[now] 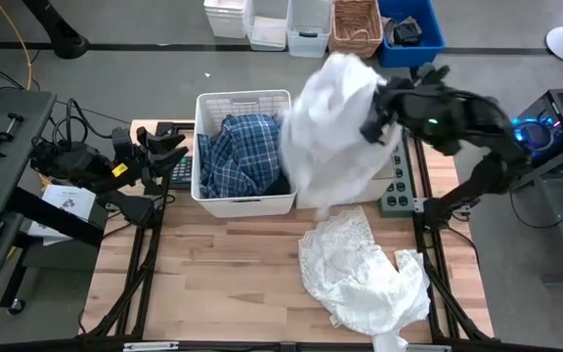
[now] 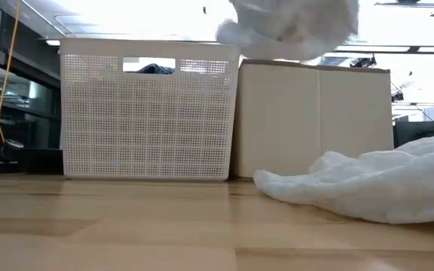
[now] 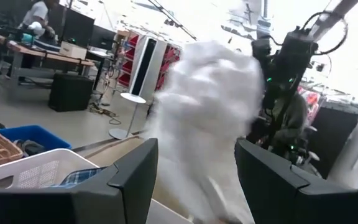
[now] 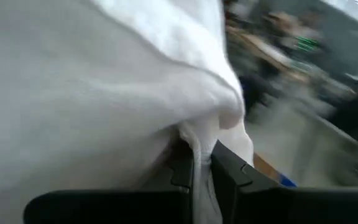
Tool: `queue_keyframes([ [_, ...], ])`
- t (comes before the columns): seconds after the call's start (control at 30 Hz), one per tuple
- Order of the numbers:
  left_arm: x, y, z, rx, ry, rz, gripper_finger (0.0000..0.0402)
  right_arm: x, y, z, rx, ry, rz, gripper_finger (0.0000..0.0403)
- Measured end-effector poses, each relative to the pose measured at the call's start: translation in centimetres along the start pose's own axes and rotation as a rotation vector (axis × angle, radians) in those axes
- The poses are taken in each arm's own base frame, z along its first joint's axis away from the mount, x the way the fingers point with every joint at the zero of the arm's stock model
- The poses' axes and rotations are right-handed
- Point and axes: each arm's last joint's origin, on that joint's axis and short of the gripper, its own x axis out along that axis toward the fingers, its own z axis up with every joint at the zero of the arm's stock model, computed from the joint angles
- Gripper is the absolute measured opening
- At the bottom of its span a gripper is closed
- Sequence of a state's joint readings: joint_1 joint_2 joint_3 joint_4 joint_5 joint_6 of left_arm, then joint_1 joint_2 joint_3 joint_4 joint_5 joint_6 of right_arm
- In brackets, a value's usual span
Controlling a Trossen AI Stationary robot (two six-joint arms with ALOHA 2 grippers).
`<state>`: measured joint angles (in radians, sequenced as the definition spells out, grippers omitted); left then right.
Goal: Sort clothes
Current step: Put the white long sleeve into the laundry organizer, then put the white dress into the laundry organizer
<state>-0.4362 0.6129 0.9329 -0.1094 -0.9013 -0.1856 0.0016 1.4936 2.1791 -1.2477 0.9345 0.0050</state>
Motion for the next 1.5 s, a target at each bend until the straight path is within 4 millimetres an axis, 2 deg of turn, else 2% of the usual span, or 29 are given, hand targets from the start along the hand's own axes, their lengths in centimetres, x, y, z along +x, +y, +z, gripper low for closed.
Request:
queue_keyframes([
  [0.07,0.1,-0.1,-0.1,-0.004,-0.001,0.008,0.0201,1.4,-0.9,-0.2,0.032,0.038,-0.085,0.0014],
  [0.23,0.4,-0.4,-0.3,-0.006,0.003,0.030,0.0201,3.9,-2.3,-0.6,0.120,0.105,-0.015,0.0014],
  [0.3,0.5,-0.5,-0.5,-0.014,0.007,0.031,0.0201,5.2,-1.5,-1.2,0.102,0.150,0.024,0.0014],
  [0.37,0.6,-0.6,-0.6,-0.011,0.010,0.032,0.0201,7.0,0.1,-2.1,0.067,0.217,0.079,0.0014],
  [0.47,0.7,-0.7,-0.7,-0.016,0.013,0.032,0.0201,10.2,2.9,-4.9,0.001,0.366,0.138,0.0014],
  [0.6,0.8,-0.8,-0.8,-0.021,0.014,0.032,0.0201,12.7,4.2,-9.0,0.026,0.489,0.092,0.0018],
  [0.67,0.8,-0.9,-0.7,-0.027,0.010,0.030,0.0201,14.0,5.0,-10.9,0.013,0.562,0.094,0.0043],
  [0.77,0.8,-0.9,-0.6,-0.035,0.004,0.029,0.0201,14.6,5.5,-12.4,0.056,0.644,0.161,0.0111],
  [0.83,0.8,-0.9,-0.6,-0.034,0.004,0.028,0.0201,14.3,5.3,-12.7,0.067,0.682,0.183,0.0163],
  [0.9,0.8,-0.9,-0.6,-0.033,0.005,0.028,0.0201,13.8,5.2,-12.9,-0.002,0.732,0.205,0.0212],
  [1.0,0.8,-0.9,-0.6,-0.013,0.005,0.027,0.0201,12.1,4.7,-11.9,-0.087,0.763,0.248,0.0271],
  [1.13,0.8,-0.9,-0.6,0.006,0.006,0.027,0.0201,8.2,3.1,-9.6,-0.023,0.705,0.297,0.0301],
  [1.23,0.8,-0.9,-0.6,0.011,0.006,0.027,0.0201,4.6,3.3,-8.2,0.160,0.630,0.499,0.0303],
  [1.3,0.8,-0.9,-0.6,0.011,0.006,0.027,0.0201,2.1,4.3,-8.1,0.253,0.622,0.636,0.0303],
  [1.37,0.8,-0.9,-0.6,0.011,0.005,0.027,0.0201,-0.2,6.3,-8.9,0.258,0.676,0.709,0.0303],
  [1.5,0.8,-0.9,-0.6,0.013,0.005,0.027,0.0201,-4.0,11.9,-12.6,0.148,0.832,0.761,0.0304],
])
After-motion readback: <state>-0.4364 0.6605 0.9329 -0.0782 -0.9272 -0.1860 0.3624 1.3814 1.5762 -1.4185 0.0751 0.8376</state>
